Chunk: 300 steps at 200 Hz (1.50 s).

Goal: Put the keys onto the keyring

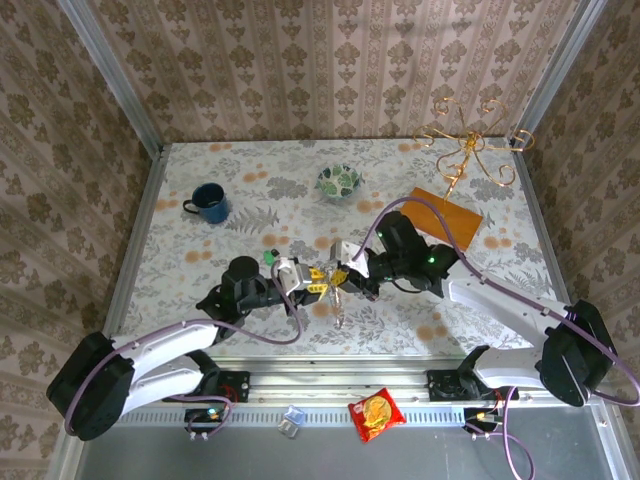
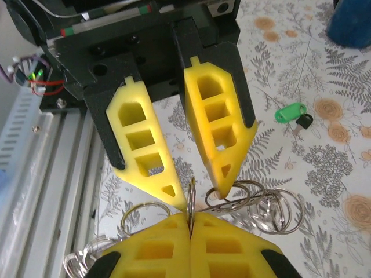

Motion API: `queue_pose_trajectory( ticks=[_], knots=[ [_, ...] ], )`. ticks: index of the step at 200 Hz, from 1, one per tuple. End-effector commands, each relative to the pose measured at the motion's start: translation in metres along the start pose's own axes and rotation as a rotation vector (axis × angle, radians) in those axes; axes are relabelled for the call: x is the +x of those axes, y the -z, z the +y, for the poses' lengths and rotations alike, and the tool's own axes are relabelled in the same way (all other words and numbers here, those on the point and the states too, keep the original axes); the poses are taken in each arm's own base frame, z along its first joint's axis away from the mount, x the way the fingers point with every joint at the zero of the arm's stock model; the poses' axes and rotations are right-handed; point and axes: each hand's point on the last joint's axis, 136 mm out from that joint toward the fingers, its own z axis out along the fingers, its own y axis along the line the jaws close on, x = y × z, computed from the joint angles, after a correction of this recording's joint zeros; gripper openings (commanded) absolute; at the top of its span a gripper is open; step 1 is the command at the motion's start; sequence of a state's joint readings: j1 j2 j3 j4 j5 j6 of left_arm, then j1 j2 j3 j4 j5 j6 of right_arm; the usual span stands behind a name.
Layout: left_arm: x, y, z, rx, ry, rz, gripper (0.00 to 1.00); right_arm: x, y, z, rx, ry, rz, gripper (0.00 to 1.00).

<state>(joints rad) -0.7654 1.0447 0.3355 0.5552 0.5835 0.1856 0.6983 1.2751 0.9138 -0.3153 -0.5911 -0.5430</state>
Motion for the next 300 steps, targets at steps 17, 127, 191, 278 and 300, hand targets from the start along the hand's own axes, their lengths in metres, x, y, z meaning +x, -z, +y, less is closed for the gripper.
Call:
queue_pose_trajectory(
  ticks=[17,127,191,278,300],
  knots=[
    [-0.007,-0.002,0.000,0.023,-0.057,0.030,0.18,0.008,-0.001,0.010,-0.040,0.104,0.143,0.00],
    [-0.018,-0.002,-0.004,0.049,-0.055,-0.028,0.00,-0.012,0.010,0.002,0.013,0.012,-0.085,0.26],
    [-0.018,-0.001,-0.010,0.073,-0.031,-0.067,0.00,-0.012,0.009,0.004,0.009,-0.063,-0.202,0.27],
    [-0.015,-0.002,-0.008,0.061,-0.037,-0.062,0.00,-0.006,0.021,-0.001,0.071,-0.118,-0.178,0.28],
    [-0.015,-0.002,-0.008,0.060,-0.038,-0.066,0.00,-0.010,0.020,-0.004,0.071,-0.141,-0.189,0.27]
  ],
)
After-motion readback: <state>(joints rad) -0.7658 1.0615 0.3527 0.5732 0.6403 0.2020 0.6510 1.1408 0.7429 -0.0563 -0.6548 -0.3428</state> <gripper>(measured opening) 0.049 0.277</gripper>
